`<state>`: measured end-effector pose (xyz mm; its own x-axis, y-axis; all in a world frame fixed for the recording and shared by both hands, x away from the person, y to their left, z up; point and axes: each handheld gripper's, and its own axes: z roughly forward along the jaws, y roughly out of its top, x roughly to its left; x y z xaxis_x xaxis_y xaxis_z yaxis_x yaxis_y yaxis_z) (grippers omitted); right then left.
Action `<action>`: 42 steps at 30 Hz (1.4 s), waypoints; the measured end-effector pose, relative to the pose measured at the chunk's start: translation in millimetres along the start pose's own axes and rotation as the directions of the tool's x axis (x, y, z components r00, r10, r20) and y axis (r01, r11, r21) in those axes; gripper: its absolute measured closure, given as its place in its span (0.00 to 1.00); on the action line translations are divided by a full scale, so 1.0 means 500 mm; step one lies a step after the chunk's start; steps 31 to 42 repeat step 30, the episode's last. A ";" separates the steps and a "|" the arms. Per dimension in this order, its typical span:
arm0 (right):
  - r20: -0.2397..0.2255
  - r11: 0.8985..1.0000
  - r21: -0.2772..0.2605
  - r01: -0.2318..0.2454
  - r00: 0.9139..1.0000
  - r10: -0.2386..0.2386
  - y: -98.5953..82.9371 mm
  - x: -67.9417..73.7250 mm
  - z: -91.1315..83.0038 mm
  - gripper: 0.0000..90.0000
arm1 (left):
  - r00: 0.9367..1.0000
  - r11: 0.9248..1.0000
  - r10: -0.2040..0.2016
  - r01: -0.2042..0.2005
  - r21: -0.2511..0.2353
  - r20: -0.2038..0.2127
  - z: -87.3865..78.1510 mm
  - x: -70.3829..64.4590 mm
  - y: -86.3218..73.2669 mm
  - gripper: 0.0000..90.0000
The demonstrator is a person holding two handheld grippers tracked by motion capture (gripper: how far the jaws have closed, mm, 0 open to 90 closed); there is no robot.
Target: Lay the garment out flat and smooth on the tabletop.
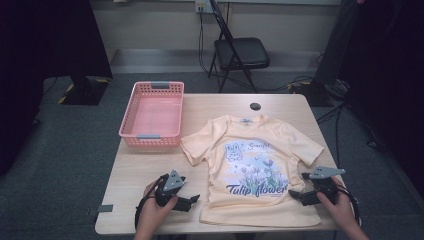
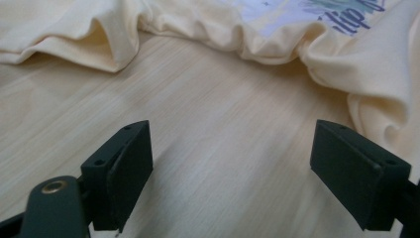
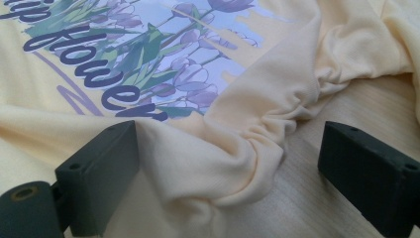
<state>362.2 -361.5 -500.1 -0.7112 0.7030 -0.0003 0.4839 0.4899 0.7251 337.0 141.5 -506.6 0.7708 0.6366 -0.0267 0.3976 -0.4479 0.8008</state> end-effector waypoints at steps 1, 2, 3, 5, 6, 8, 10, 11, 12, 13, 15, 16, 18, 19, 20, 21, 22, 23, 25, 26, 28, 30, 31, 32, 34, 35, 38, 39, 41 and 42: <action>-0.001 1.000 0.001 0.001 1.000 -0.001 0.000 -0.001 0.000 0.08 | 1.000 1.000 -0.003 0.003 0.007 -0.004 0.000 0.002 -0.002 0.19; -0.001 1.000 0.001 0.001 1.000 -0.001 0.000 -0.001 0.000 0.08 | 1.000 1.000 0.003 -0.003 0.010 -0.007 0.000 0.004 -0.004 0.19; -0.001 1.000 0.001 0.002 1.000 -0.002 0.000 0.000 0.000 0.08 | 1.000 1.000 0.003 -0.003 0.008 -0.012 -0.001 0.005 -0.005 0.19; -0.001 1.000 0.001 0.002 1.000 -0.002 0.000 -0.001 0.000 0.08 | 1.000 1.000 -0.002 0.002 0.003 -0.014 -0.002 0.007 -0.007 0.19; -0.001 1.000 0.001 0.002 1.000 -0.002 0.000 -0.001 0.000 0.08 | 1.000 1.000 -0.001 0.001 0.000 -0.014 -0.003 0.008 -0.009 0.19; -0.001 1.000 0.001 0.001 1.000 -0.001 0.000 -0.001 0.000 0.08 | 1.000 1.000 0.019 -0.019 -0.001 -0.019 -0.003 0.011 -0.012 0.18; -0.001 1.000 0.001 0.001 1.000 -0.001 0.000 -0.001 0.000 0.08 | 1.000 1.000 0.018 -0.018 -0.018 -0.015 -0.003 0.014 -0.015 0.18; -0.001 1.000 0.001 0.001 1.000 -0.001 0.000 -0.001 0.001 0.08 | 1.000 1.000 0.018 -0.018 -0.020 -0.015 -0.003 0.015 -0.016 0.18; -0.001 1.000 0.001 0.002 1.000 -0.002 0.000 -0.001 0.001 0.08 | 1.000 1.000 0.020 -0.020 -0.021 -0.012 -0.003 0.016 -0.017 0.18; -0.001 1.000 0.001 0.002 1.000 -0.002 0.000 0.000 0.001 0.08 | 1.000 1.000 0.022 -0.022 -0.020 -0.011 -0.004 0.017 -0.017 0.18; -0.001 1.000 0.001 0.002 1.000 -0.002 0.000 0.000 0.001 0.08 | 1.000 1.000 0.023 -0.023 -0.020 -0.011 -0.004 0.017 -0.017 0.18; -0.001 1.000 0.001 0.002 1.000 -0.002 0.000 0.000 0.001 0.08 | 1.000 1.000 0.024 -0.024 -0.020 -0.012 -0.004 0.017 -0.017 0.17; -0.001 1.000 0.001 0.002 1.000 -0.002 0.000 0.000 0.001 0.08 | 1.000 1.000 0.024 -0.024 -0.020 -0.014 -0.004 0.016 -0.017 0.17; -0.001 1.000 0.001 0.001 1.000 -0.001 0.000 0.000 0.000 0.08 | 1.000 1.000 0.024 -0.024 -0.019 -0.014 -0.005 0.016 -0.017 0.17; -0.001 1.000 0.001 0.002 1.000 -0.002 0.000 0.000 0.000 0.08 | 1.000 1.000 0.024 -0.024 -0.019 -0.015 -0.005 0.016 -0.017 0.17; -0.001 1.000 0.001 0.002 1.000 -0.002 0.000 0.000 0.001 0.08 | 1.000 1.000 0.023 -0.024 -0.019 -0.015 -0.005 0.016 -0.017 0.17; -0.001 1.000 0.001 0.002 1.000 -0.002 0.000 0.000 0.001 0.08 | 1.000 1.000 0.023 -0.024 -0.019 -0.015 -0.005 0.016 -0.018 0.17; -0.001 1.000 0.001 0.001 1.000 -0.001 0.000 0.000 0.001 0.08 | 1.000 1.000 0.023 -0.024 -0.019 -0.015 -0.005 0.016 -0.018 0.17; -0.001 1.000 0.001 0.001 1.000 -0.001 0.000 0.000 0.000 0.08 | 1.000 1.000 0.023 -0.023 -0.019 -0.016 -0.005 0.016 -0.018 0.17; -0.001 1.000 0.001 0.002 1.000 -0.002 0.000 0.000 0.001 0.08 | 1.000 1.000 0.023 -0.024 -0.019 -0.015 -0.005 0.016 -0.018 0.17; 0.000 1.000 0.001 0.001 1.000 -0.001 0.000 -0.001 0.001 0.08 | 1.000 1.000 0.021 -0.021 -0.019 -0.016 -0.005 0.016 -0.018 0.17; 0.000 1.000 0.001 0.001 1.000 -0.001 0.000 -0.001 0.001 0.08 | 1.000 1.000 0.021 -0.021 -0.019 -0.016 -0.005 0.015 -0.018 0.17; 0.000 1.000 0.001 0.001 1.000 -0.001 0.000 -0.001 0.001 0.08 | 1.000 1.000 0.021 -0.021 -0.019 -0.016 -0.005 0.015 -0.018 0.17; 0.000 1.000 0.001 0.001 1.000 -0.001 0.000 -0.001 0.001 0.08 | 1.000 1.000 0.021 -0.021 -0.019 -0.016 -0.005 0.015 -0.018 0.17; 0.000 1.000 0.001 0.001 1.000 -0.001 0.000 -0.001 0.001 0.08 | 1.000 1.000 0.021 -0.021 -0.019 -0.016 -0.005 0.015 -0.018 0.17; 0.000 1.000 0.001 0.001 1.000 -0.001 0.000 -0.001 0.001 0.08 | 1.000 1.000 0.021 -0.021 -0.019 -0.016 -0.005 0.015 -0.018 0.17; 0.000 1.000 0.001 0.001 1.000 -0.001 0.000 -0.001 0.001 0.08 | 1.000 1.000 0.021 -0.021 -0.019 -0.016 -0.005 0.015 -0.018 0.17; 0.000 1.000 0.001 0.001 1.000 -0.001 0.000 -0.001 0.001 0.08 | 1.000 1.000 0.021 -0.021 -0.019 -0.016 -0.005 0.015 -0.018 0.17; 0.000 1.000 0.001 0.001 1.000 -0.001 0.000 -0.001 0.001 0.08 | 1.000 1.000 0.021 -0.021 -0.019 -0.016 -0.005 0.015 -0.018 0.17; 0.000 1.000 0.001 0.001 1.000 -0.001 0.000 -0.001 0.001 0.08 | 1.000 1.000 0.021 -0.021 -0.019 -0.016 -0.005 0.015 -0.018 0.17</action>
